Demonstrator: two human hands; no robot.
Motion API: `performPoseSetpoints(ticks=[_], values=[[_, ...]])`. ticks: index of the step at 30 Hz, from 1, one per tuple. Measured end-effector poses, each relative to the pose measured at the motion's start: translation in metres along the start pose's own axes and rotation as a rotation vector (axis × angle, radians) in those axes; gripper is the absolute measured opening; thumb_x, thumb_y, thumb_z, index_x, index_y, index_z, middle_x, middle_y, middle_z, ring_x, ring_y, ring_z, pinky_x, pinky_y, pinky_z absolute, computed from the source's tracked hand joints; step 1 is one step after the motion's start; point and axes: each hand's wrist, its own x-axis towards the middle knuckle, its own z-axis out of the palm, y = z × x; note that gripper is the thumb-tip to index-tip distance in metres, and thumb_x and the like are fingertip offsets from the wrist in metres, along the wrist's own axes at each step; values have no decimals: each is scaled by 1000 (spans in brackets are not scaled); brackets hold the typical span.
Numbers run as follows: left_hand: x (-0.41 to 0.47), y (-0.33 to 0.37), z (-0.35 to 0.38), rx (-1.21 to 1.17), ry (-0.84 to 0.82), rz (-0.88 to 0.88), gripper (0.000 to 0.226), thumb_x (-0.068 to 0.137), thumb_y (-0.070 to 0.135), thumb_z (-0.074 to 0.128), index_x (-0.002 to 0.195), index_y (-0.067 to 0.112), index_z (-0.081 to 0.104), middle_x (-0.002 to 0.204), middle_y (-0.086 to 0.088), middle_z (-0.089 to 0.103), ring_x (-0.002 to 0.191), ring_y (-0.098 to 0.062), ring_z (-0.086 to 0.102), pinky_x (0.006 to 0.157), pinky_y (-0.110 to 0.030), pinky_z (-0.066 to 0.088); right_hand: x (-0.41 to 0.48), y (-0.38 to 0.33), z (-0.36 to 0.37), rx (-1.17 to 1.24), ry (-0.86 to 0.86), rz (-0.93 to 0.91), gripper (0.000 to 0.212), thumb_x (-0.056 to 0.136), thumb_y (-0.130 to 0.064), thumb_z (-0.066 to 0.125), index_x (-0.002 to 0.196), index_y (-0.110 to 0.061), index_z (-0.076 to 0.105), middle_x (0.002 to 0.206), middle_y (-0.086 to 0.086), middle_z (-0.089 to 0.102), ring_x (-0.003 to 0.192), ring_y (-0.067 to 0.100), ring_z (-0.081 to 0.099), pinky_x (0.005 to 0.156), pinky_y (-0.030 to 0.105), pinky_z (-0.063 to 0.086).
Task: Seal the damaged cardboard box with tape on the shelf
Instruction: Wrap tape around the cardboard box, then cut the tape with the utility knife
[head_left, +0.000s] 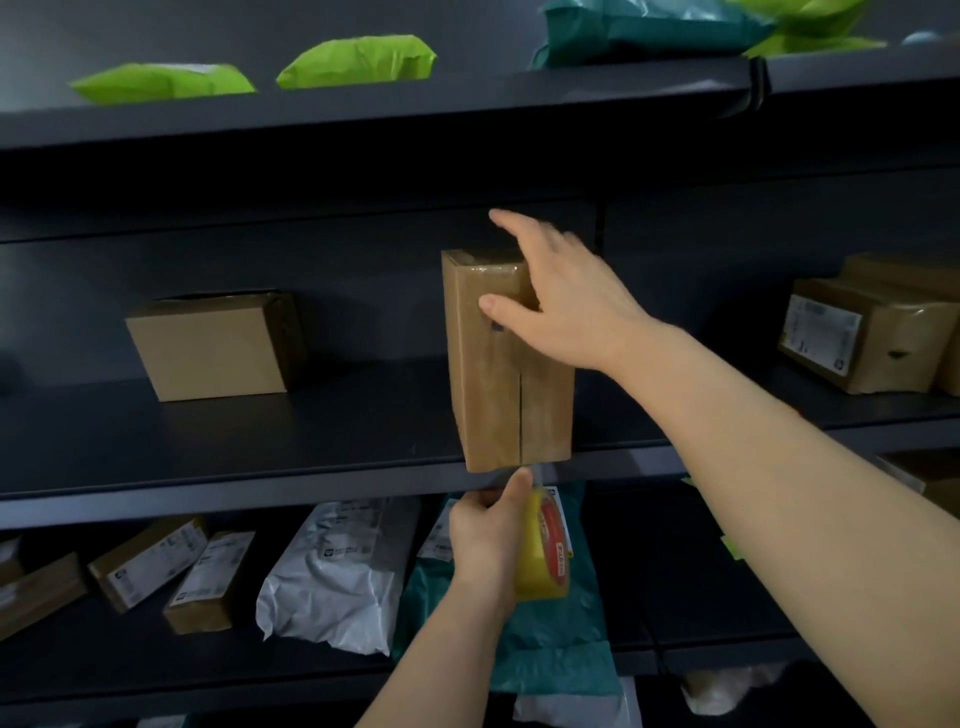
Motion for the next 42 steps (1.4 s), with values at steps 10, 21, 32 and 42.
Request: performPoseSetpoints(ticks=[10, 21, 32, 42], values=[[-11, -6, 3, -32, 56, 82, 25, 87, 27, 73, 100, 10, 60, 89, -13, 69, 76, -26, 67, 72, -40, 57, -101, 13, 64, 312, 33, 451, 147, 55, -62, 83, 151, -17, -18, 162, 6, -11, 149, 24, 1, 120, 55, 11], [-9, -7, 1, 28, 98, 147, 34, 87, 42, 71, 95, 9, 68, 85, -11, 73, 78, -28, 71, 77, -50, 60, -115, 118, 48, -240, 57, 729, 50, 92, -30, 59, 137, -7, 49, 148, 23, 39, 141, 43, 25, 112, 55, 29], [-24, 4, 5, 128, 55, 292, 23, 89, 24, 72, 101, 20, 53, 81, -5, 65, 67, -21, 65, 61, -36, 55, -102, 133, 20, -257, -443, 1029, 53, 90, -19, 56, 138, -4, 39, 134, 19, 39, 121, 36, 39, 94, 44, 42], [-30, 0, -6, 97, -28, 279, 34, 94, 17, 65, 119, 15, 43, 85, -2, 60, 66, -17, 58, 58, -29, 48, -204, 44, -8, 882, -81, 1009, 11, 88, -8, 64, 97, -8, 68, 75, 11, 45, 67, 21, 41, 61, 33, 28]])
